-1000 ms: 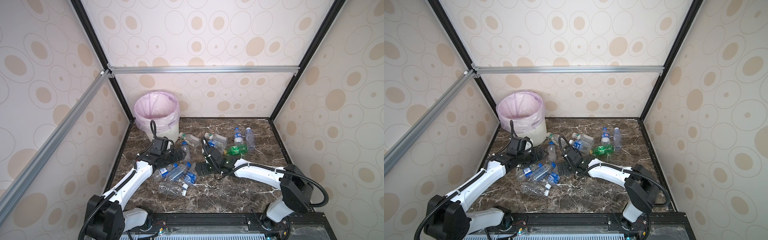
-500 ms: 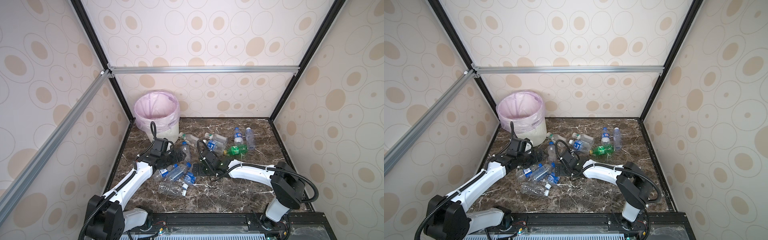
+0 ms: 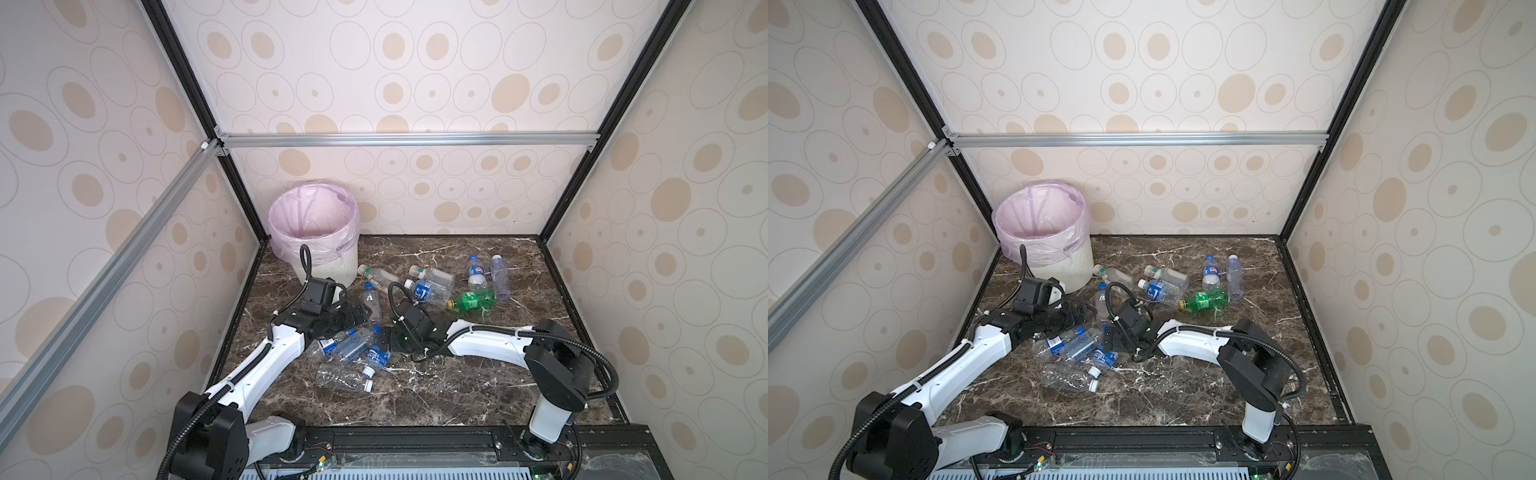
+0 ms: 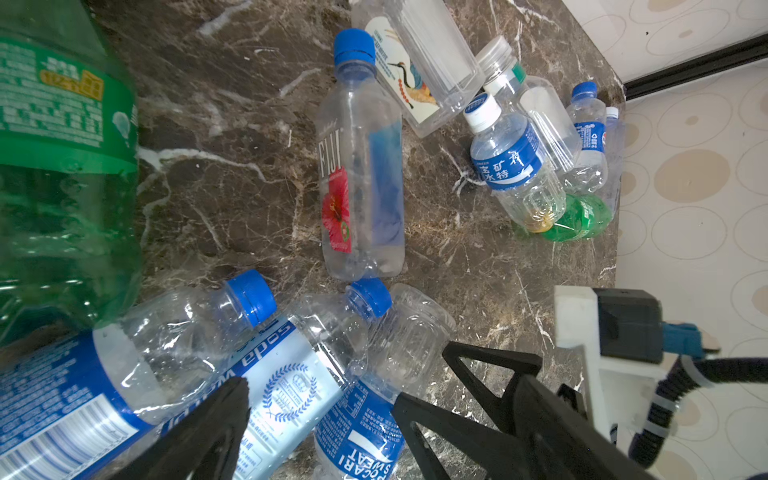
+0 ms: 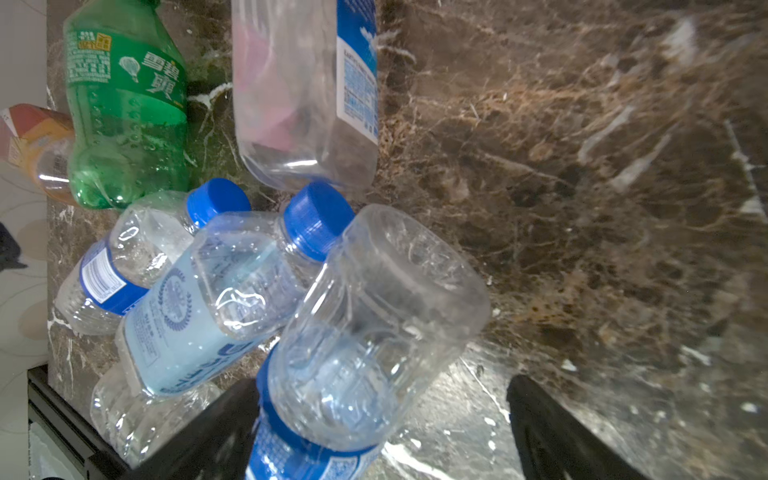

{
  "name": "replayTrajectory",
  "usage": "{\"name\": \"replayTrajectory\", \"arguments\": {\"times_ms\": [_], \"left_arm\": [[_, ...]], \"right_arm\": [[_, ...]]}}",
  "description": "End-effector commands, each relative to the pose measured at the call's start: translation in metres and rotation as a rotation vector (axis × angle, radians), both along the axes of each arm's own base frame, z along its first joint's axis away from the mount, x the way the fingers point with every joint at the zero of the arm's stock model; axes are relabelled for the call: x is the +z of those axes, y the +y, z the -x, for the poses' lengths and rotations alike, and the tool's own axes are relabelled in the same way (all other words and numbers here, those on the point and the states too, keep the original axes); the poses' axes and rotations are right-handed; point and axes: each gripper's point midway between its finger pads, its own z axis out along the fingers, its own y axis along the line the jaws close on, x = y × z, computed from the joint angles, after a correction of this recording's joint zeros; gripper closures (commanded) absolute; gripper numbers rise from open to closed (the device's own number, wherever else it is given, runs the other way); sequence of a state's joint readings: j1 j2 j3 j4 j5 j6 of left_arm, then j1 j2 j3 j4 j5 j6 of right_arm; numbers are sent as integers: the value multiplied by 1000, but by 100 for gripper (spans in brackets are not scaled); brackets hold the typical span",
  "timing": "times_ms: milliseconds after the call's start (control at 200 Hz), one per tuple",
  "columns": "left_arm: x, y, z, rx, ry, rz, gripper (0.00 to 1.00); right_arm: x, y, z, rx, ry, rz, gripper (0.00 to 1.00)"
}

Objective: Throw the plastic bottles in the bin
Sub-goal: 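Close the right gripper on the Pocari Sweat bottle's body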

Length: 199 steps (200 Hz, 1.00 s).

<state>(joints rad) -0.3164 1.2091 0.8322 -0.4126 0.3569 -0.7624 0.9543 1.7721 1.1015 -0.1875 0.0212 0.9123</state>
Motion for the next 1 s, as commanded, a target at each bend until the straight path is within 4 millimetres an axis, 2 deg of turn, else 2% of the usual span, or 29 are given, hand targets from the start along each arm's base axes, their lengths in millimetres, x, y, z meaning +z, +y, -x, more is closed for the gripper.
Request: {"name": "replayTrajectory", "arguments": {"times_ms": [0,245,550,800,990], "left_arm": [[5,3,1,2,-17,1,1],[4,4,1,2,-14,0,1],[3,4,1,3,-12,0,1],[2,6,3,5,-12,-8,1],[3,6,2,8,-13,-6,1]], "right_arm": [[-2,9,0,-19,19,-20,4],[-5,9,0,-39,27,-27,5],[-21,8,-1,-75,46,-12,8],[-23,1,-7,-111,28,27,9],[-22,-15,-13,-158,5,66,12]]}}
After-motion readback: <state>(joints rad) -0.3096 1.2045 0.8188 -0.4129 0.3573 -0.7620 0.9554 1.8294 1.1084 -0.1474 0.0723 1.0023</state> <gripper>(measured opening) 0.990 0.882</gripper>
